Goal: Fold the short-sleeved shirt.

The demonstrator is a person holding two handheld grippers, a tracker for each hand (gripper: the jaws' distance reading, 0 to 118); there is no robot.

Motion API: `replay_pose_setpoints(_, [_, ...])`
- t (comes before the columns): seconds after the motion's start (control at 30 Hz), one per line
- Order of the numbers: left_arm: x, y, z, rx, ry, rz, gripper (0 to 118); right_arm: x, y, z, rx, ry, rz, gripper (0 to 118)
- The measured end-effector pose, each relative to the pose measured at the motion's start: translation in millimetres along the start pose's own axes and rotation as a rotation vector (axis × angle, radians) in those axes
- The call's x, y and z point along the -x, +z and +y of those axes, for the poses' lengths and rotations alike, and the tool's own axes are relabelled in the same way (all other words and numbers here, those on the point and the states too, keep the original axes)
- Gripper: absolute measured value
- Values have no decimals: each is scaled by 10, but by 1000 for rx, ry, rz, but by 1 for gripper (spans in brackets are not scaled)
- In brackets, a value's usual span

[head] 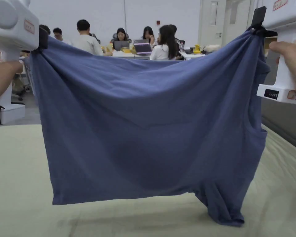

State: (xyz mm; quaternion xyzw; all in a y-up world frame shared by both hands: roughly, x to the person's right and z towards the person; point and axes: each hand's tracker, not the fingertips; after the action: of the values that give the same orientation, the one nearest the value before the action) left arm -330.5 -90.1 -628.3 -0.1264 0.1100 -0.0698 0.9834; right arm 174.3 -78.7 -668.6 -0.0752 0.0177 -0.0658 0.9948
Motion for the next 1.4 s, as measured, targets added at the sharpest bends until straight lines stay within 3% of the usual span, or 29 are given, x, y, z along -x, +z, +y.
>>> replay_pose_setpoints(0.27, [-308, -732, -1262, 247, 89, -90, 4, -259, -524, -1296, 220, 52, -43, 8])
replay_pose_setpoints(0.47, [-401, -654, -1678, 282, 40, -102, 4, -476, -556, -1759, 265, 57, -31, 8])
replay_pose_setpoints(0.77, [-213, -94, -2505, 337, 31, -160, 4, -729, 205, -2672, 353, 29, 49, 8])
replay_pose_setpoints(1.07, [-230, 748, -3577, 445, 47, -213, 4, -966, 1134, -3825, 470, 8, 71, 8])
replay_pose_setpoints(1.27, [-66, 1344, -3822, 472, 74, -215, 4, -1090, 1889, -3954, 459, -58, 72, 8])
replay_pose_setpoints(1.4, [24, 1716, -3910, 496, 71, -215, 4, -1276, 2243, -4024, 456, -61, 67, 8])
